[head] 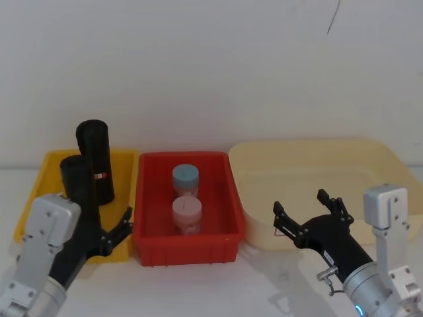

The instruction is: Pick up the garbage bag with the one hand and transfer it to the other hand.

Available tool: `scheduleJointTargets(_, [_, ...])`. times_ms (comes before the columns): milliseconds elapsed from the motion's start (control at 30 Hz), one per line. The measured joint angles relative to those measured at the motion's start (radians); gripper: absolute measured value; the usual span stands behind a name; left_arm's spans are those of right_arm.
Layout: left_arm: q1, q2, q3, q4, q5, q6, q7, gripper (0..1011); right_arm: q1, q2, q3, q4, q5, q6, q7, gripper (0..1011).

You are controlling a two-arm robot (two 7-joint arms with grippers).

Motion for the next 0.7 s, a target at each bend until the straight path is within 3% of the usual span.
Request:
scheduleJointTargets(400, [0.06, -0.002, -0.066, -0.023, -0.032, -0.017, 0.032, 1002, 0.0, 0.0, 0.0, 0.0, 0.0, 0.0, 0.0, 1001])
scheduleJointTargets(700, [0.069, -0.018, -0.1, -0.009, -0.061, -0.018, 0.038, 1001, 0.0, 0.0, 0.0, 0.0, 0.0, 0.0, 0.0, 1001])
